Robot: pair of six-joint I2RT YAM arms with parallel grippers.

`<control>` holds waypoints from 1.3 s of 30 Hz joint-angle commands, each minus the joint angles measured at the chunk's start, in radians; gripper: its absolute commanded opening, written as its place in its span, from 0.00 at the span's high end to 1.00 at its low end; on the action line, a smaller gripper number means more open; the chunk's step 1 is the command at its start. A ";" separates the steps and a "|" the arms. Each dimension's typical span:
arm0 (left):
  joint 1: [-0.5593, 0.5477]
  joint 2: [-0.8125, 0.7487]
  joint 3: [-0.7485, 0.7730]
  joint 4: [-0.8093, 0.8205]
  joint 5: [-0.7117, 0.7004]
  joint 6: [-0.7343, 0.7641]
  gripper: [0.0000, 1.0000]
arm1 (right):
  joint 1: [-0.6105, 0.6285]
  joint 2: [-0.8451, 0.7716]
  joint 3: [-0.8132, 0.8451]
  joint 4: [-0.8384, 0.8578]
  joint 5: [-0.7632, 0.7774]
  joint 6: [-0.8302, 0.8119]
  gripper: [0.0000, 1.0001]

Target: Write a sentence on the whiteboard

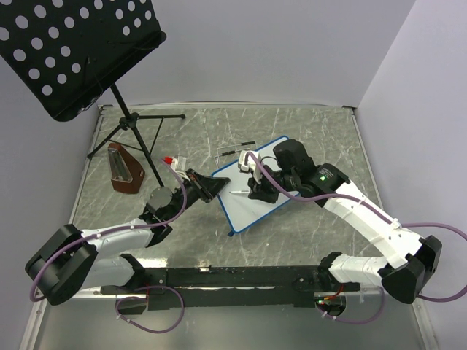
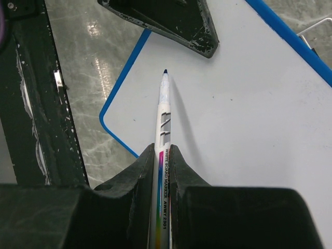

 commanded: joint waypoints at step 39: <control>-0.014 -0.010 0.028 0.226 0.019 -0.045 0.99 | 0.020 0.044 0.022 0.047 0.105 0.061 1.00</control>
